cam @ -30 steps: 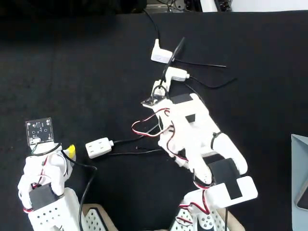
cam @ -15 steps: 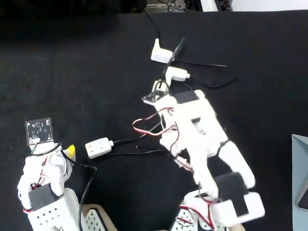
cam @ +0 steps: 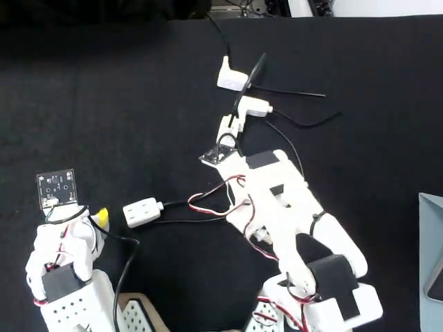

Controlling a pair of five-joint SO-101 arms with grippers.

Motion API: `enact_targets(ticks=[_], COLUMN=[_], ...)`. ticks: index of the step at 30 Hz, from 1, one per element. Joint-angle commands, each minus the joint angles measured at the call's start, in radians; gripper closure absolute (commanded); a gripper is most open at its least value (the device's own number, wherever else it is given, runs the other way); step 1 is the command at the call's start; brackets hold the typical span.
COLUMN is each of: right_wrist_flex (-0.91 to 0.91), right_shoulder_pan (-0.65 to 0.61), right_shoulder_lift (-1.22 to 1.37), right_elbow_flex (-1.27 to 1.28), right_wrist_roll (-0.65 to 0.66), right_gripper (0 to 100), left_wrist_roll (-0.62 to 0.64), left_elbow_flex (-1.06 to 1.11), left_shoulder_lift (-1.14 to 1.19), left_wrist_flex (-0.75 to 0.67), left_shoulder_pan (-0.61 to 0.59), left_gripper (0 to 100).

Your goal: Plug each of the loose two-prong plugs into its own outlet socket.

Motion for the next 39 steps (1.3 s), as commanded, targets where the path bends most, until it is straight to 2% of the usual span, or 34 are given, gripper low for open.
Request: enact_targets(ticks=[1,16,22,31,35,39], right_wrist_flex=[-0.005,-0.012,-0.058,-0.071,-0.071,0.043], right_shoulder_pan=[-0.005,0.021,0.021,0.021,0.021,0.017], right_shoulder_lift=[-0.024,-0.022,-0.022,-0.022,-0.03,-0.076], right_elbow_flex=[0.004,0.047,0.05,0.071,0.064,-0.021], right_wrist_roll=[-0.009,-0.006,-0.006,-0.005,0.077,0.083], right_gripper=[86.6,86.8,93.2,93.5,99.0,98.7], left_wrist_roll=[-0.012,-0.012,-0.012,-0.014,-0.014,-0.014], left_elbow_flex=[-0.008,-0.008,-0.008,-0.008,-0.008,-0.008], left_shoulder_lift=[-0.006,-0.006,-0.006,-0.006,-0.006,-0.006], left_wrist_flex=[-0.006,-0.005,-0.005,-0.003,-0.003,-0.005], left_shoulder_pan=[0.001,0.001,-0.001,-0.001,-0.001,-0.001], left_gripper=[72,72,72,72,72,72])
